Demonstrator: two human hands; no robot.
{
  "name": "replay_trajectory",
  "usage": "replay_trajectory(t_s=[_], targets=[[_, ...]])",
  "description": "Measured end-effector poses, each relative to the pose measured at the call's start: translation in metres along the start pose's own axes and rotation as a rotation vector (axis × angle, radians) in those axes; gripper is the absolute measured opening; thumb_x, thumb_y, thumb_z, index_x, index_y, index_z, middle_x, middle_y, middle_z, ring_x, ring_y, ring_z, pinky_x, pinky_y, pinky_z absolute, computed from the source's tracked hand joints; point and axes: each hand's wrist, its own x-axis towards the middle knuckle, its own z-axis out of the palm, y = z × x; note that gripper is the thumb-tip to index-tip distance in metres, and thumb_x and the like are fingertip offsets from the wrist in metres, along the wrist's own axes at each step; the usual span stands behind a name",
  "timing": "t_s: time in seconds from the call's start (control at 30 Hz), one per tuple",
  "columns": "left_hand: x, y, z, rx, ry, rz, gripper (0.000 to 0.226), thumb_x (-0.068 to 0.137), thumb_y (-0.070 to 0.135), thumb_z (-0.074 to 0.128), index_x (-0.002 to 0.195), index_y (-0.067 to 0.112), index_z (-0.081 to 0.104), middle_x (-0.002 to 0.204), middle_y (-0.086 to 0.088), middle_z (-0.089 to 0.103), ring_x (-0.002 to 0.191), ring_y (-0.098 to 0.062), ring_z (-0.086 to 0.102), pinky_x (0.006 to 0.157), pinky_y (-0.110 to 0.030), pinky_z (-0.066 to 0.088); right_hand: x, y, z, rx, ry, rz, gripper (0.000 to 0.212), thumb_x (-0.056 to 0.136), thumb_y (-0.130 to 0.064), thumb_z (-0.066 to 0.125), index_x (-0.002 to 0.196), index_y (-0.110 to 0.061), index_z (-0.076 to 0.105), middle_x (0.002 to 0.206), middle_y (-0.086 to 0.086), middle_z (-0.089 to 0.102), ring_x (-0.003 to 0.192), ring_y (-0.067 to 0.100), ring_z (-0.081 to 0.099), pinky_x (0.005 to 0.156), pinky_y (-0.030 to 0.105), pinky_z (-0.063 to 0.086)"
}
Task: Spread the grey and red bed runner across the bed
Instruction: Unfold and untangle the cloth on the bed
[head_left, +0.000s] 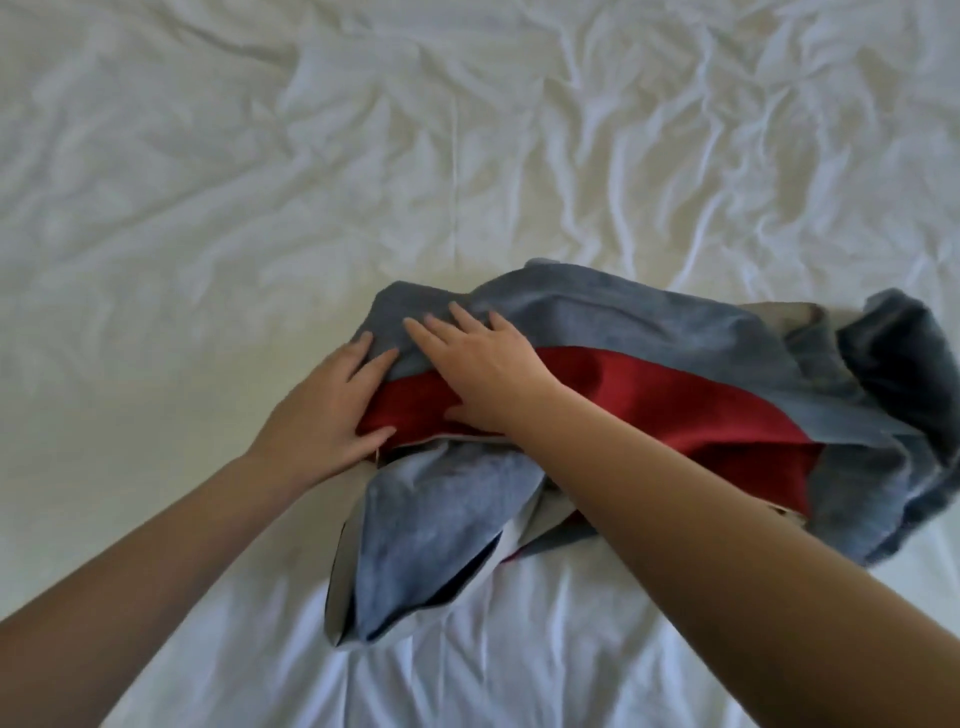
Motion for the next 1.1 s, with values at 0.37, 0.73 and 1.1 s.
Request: replay_trajectory(t_s=[0.37, 0.73, 1.1], targets=[[0.020, 0.106, -0.013, -0.243, 0.401, 0.203, 0.033, 0.077, 0.013, 0.067, 0.109, 0.006, 0.070, 0.112, -0.013, 0.069, 0.097, -0.029, 0.067, 0.077, -0.038, 0.057, -0.084, 0.082, -0.030, -0.129, 0.157, -0.085, 0.029, 0.089, -0.033, 0.043, 0.112, -0.027, 0.060, 0.104, -0.004, 0.070, 0.089, 0.023, 0.066, 0.070, 0.034, 0.051], [0.029, 0.281, 0.018, -0.128, 0.293, 0.334, 0.025, 0.095, 0.011, 0.042, 0.104, 0.013, 0.065, 0.114, -0.006, 0.065, 0.103, -0.025, 0.062, 0.065, -0.036, 0.057, -0.232, 0.160, 0.008, -0.239, 0.015, 0.127, 0.053, 0.066, -0.016, 0.080, 0.115, -0.031, 0.066, 0.096, -0.006, 0.074, 0.073, 0.020, 0.070, 0.055, 0.028, 0.055], [-0.040, 0.162, 0.000, -0.237, 0.545, 0.102, 0.050, 0.085, 0.035, 0.051, 0.128, 0.011, 0.053, 0.135, -0.010, 0.053, 0.123, -0.025, 0.050, 0.100, -0.038, 0.042, -0.159, 0.085, -0.063, 0.069, 0.352, 0.080, 0.027, 0.081, -0.016, 0.051, 0.103, -0.017, 0.067, 0.094, 0.004, 0.068, 0.085, 0.030, 0.061, 0.062, 0.040, 0.051]])
